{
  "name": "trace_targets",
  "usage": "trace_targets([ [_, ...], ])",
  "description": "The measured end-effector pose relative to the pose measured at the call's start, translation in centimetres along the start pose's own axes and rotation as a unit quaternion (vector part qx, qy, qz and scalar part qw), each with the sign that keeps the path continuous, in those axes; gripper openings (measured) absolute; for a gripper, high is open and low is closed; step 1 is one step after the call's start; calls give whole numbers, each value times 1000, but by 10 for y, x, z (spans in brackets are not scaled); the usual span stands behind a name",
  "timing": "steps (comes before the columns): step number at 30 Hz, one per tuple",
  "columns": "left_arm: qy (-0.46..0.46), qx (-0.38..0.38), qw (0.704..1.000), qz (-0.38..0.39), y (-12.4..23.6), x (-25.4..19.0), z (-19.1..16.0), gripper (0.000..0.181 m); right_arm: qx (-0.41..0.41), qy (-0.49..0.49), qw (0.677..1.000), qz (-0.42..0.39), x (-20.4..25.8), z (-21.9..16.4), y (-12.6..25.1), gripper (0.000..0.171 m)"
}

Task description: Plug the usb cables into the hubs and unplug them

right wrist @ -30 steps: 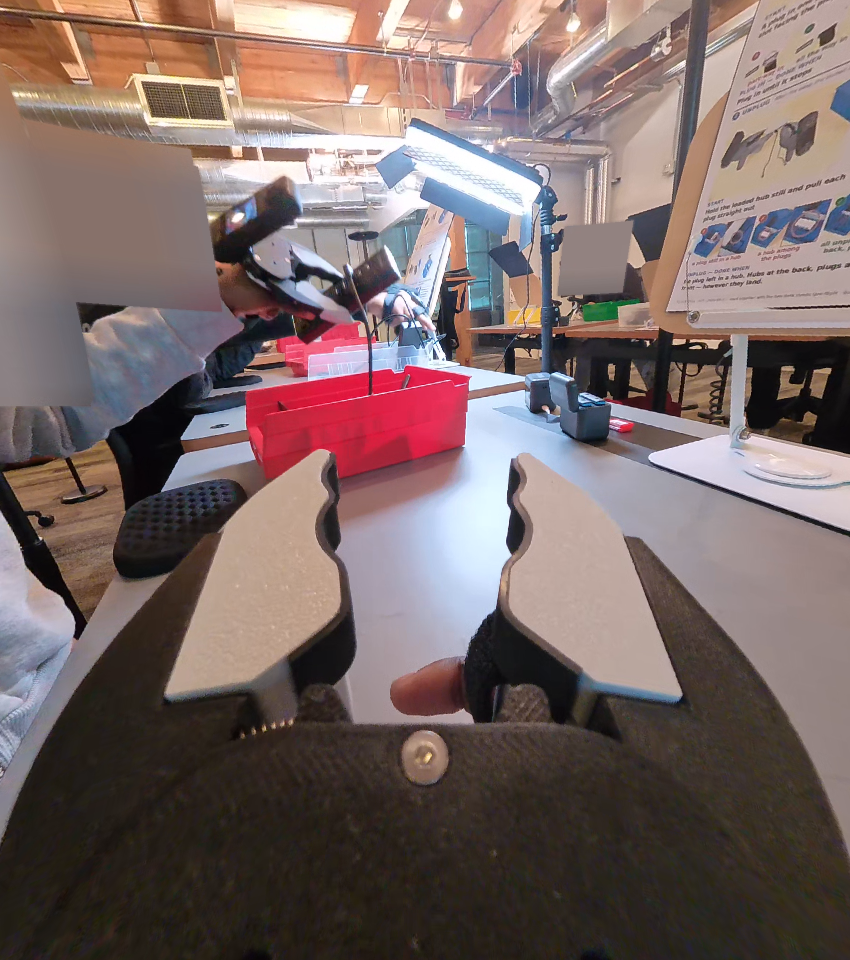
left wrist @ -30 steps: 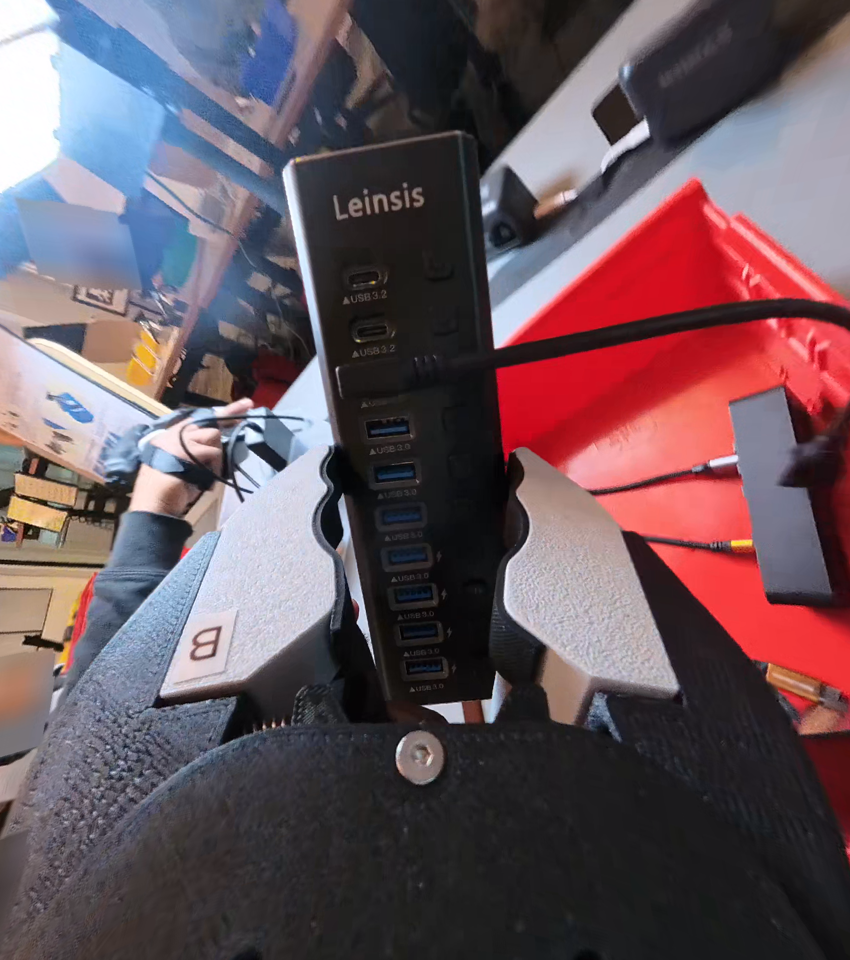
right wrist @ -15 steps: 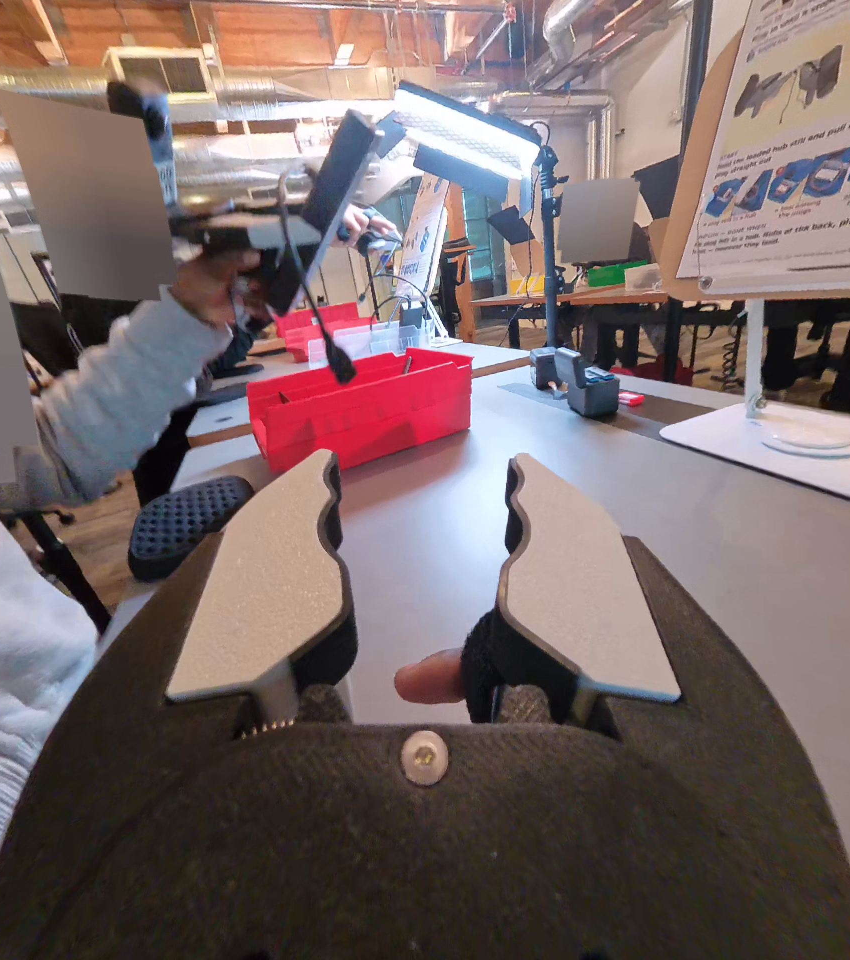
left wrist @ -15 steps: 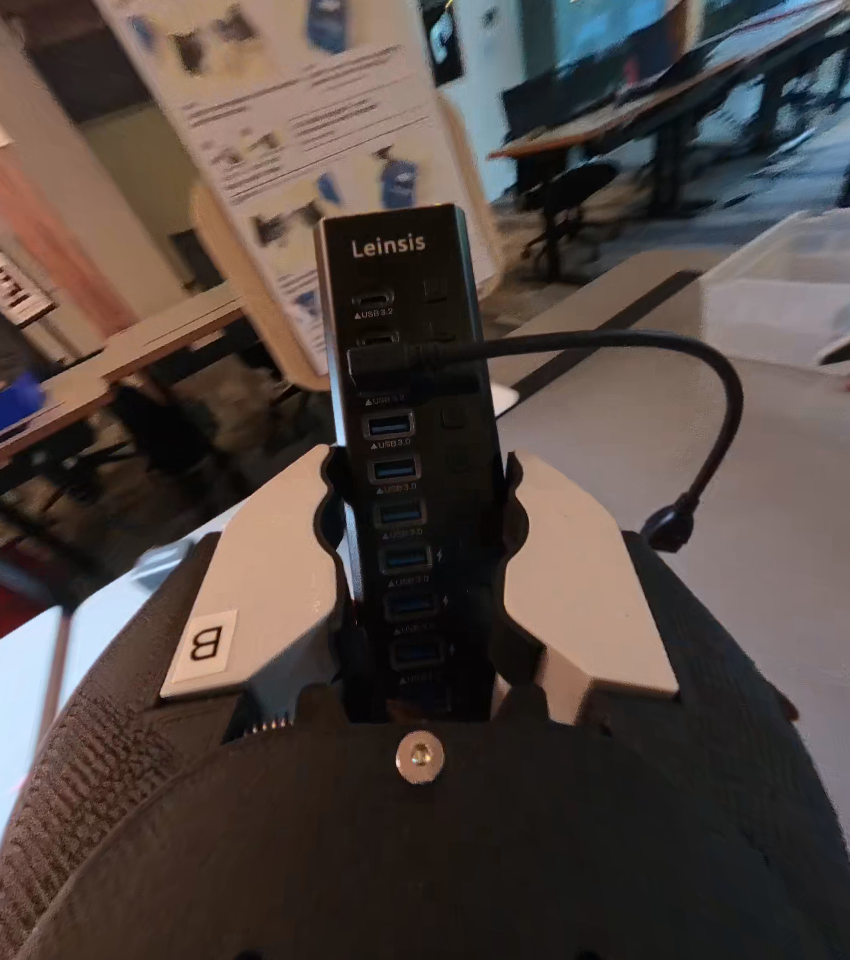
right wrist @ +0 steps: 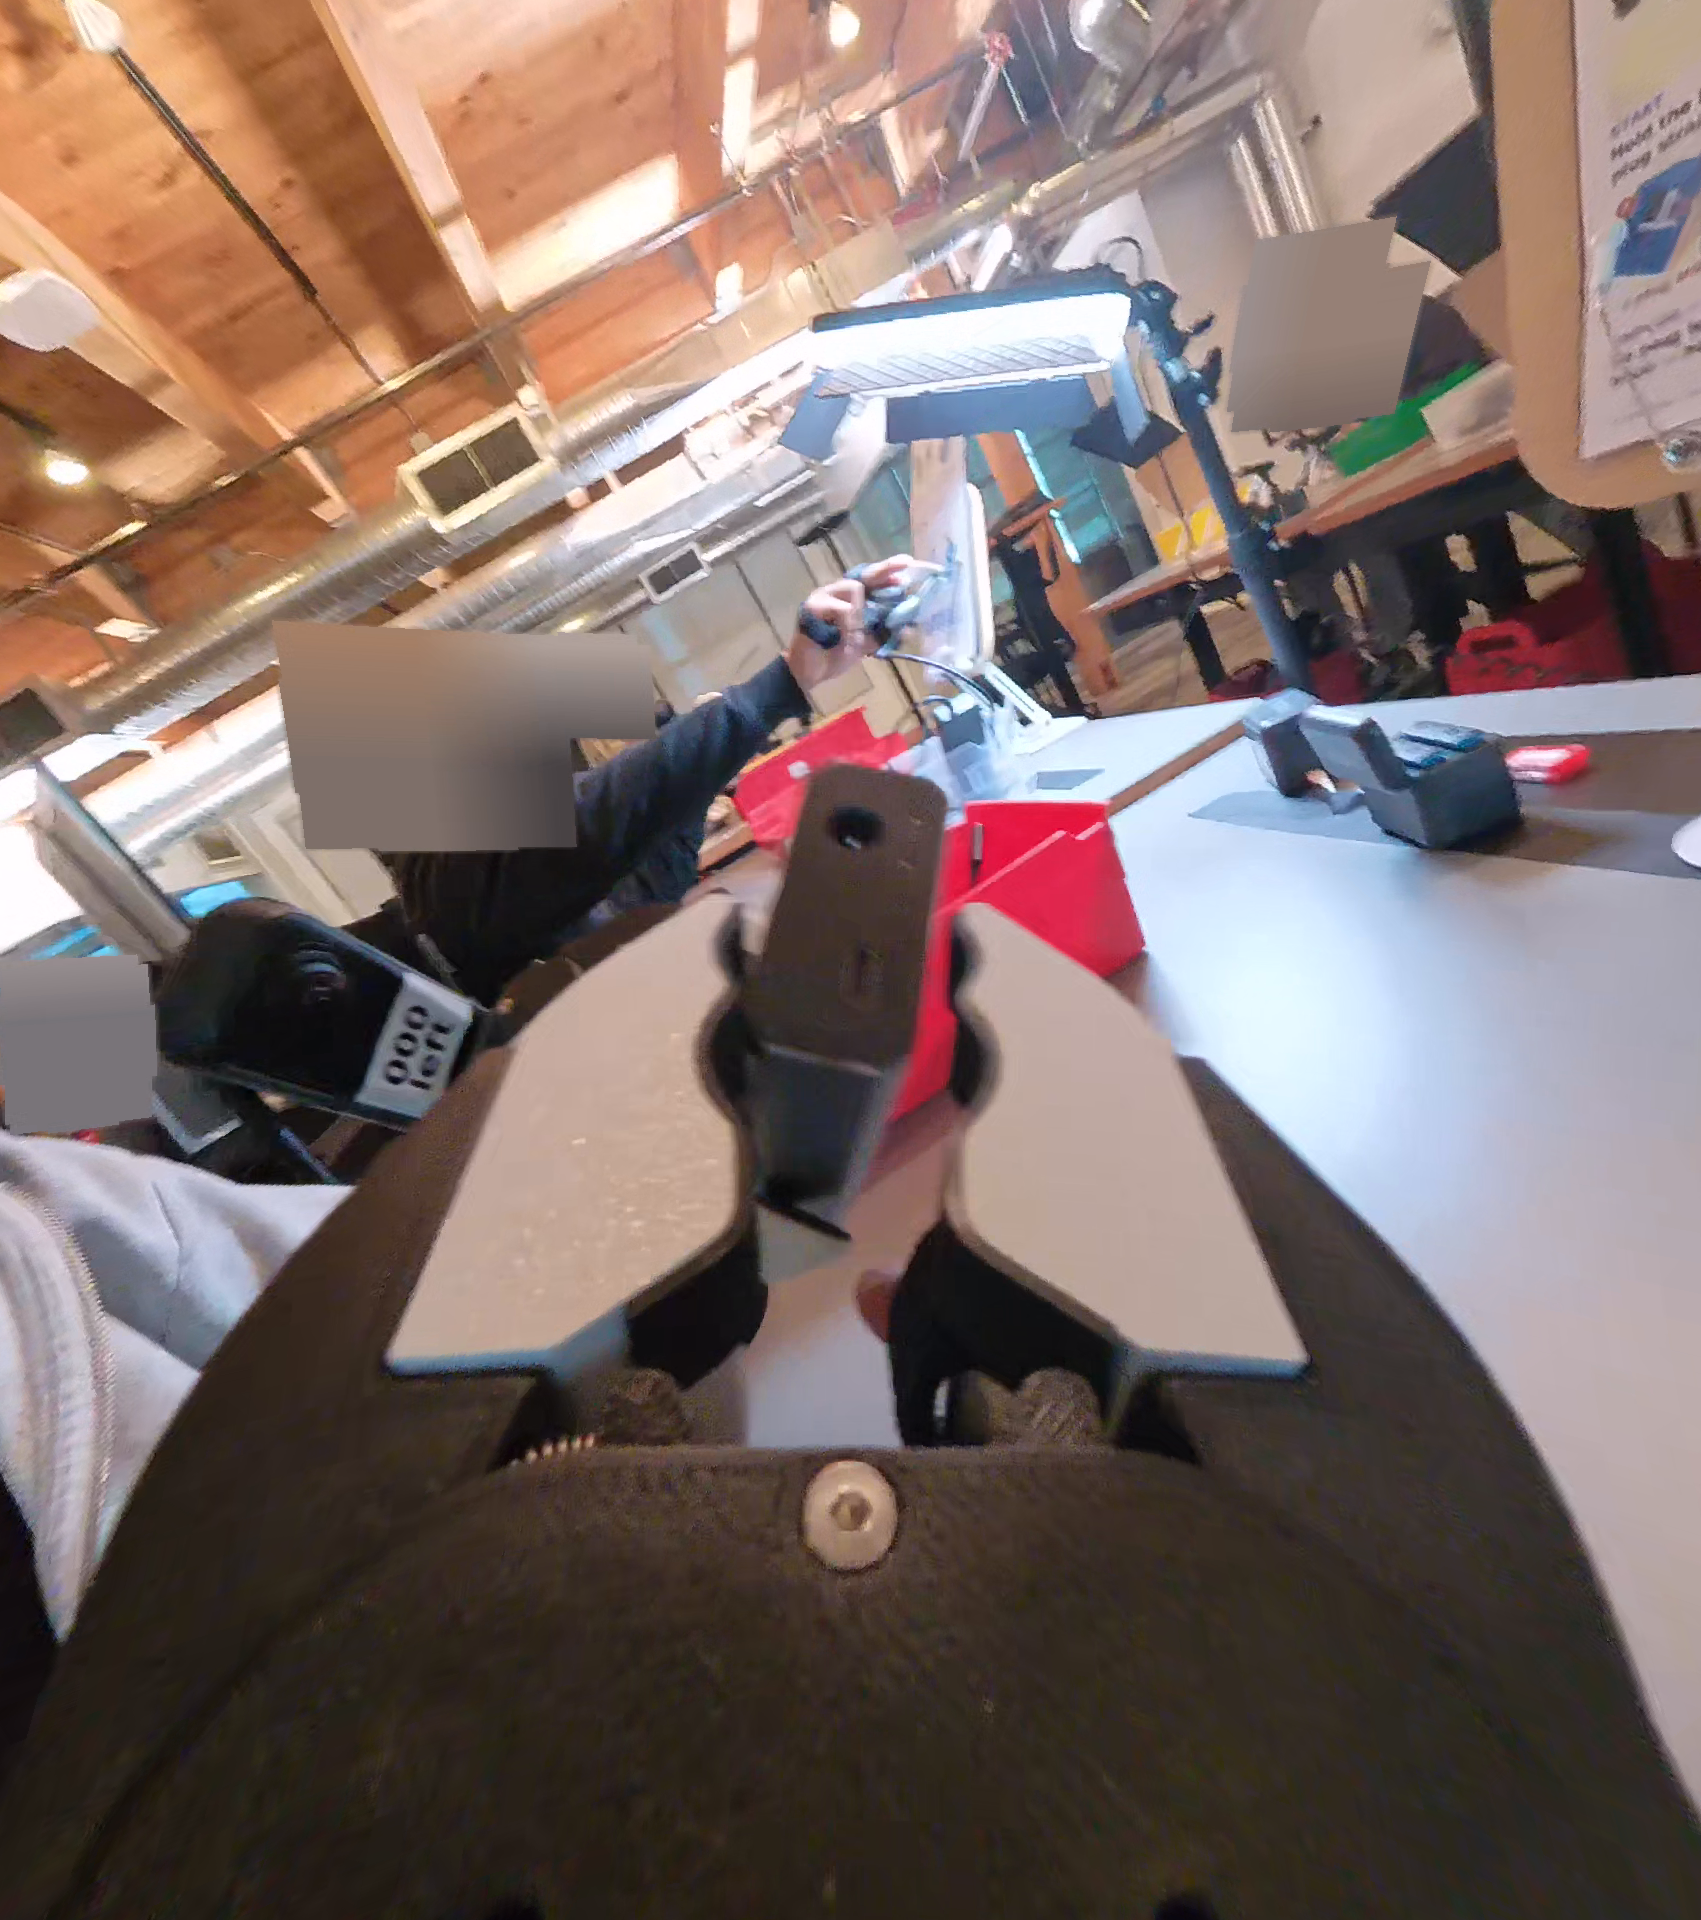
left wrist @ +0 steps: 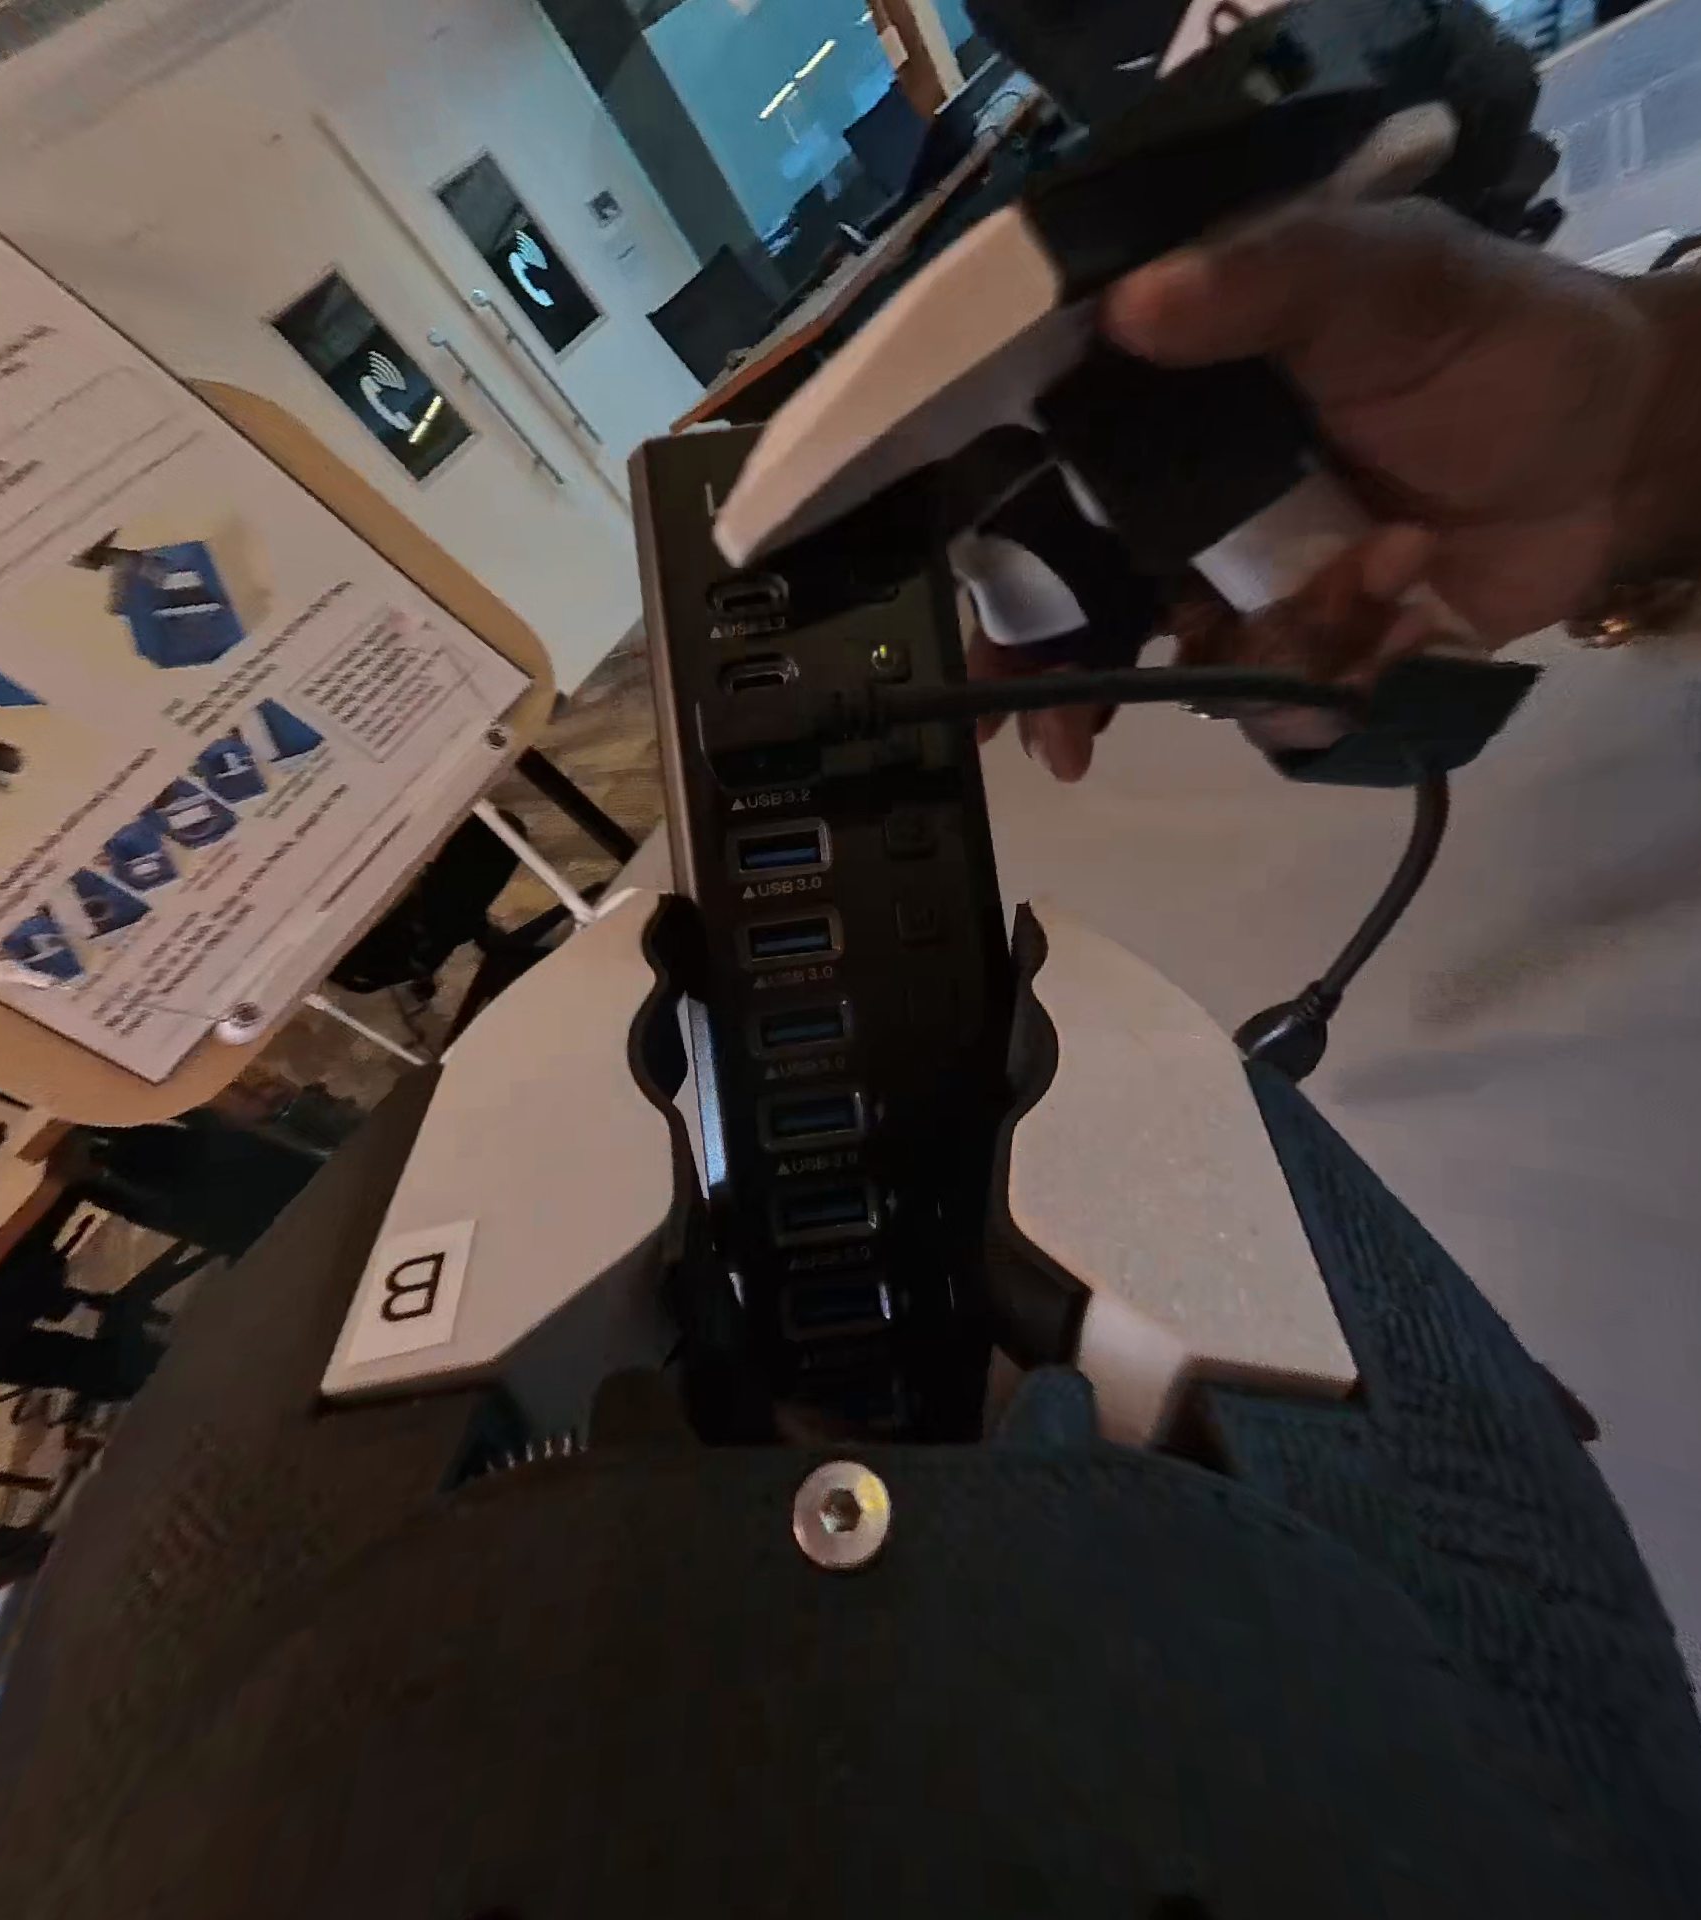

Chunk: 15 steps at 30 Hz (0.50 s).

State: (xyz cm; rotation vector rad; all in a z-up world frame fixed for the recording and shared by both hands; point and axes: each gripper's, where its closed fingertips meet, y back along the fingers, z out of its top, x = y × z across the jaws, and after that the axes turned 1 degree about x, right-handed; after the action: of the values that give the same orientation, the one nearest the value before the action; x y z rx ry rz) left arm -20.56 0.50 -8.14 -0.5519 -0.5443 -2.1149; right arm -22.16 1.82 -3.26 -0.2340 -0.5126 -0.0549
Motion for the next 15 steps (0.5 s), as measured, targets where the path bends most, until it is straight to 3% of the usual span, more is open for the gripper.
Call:
trace_targets([
  [5, -1, 14, 1000, 13, -16, -9, -18, 60, 7, 97, 994, -57, -13, -9, 7, 28],
  [9, 198, -13, 980, -32, -17, -4, -25, 60, 29, 272, 951, -147, -25, -17, 9, 28],
  [12, 391, -19, 913, -111, -19, -10, -32, 59, 19, 309, 935, -175, -33, -16, 13, 28],
  [15, 537, -24, 816, -214, -22, -27, -29, 45, 19, 328, 925, -192, -39, -19, 15, 28],
])
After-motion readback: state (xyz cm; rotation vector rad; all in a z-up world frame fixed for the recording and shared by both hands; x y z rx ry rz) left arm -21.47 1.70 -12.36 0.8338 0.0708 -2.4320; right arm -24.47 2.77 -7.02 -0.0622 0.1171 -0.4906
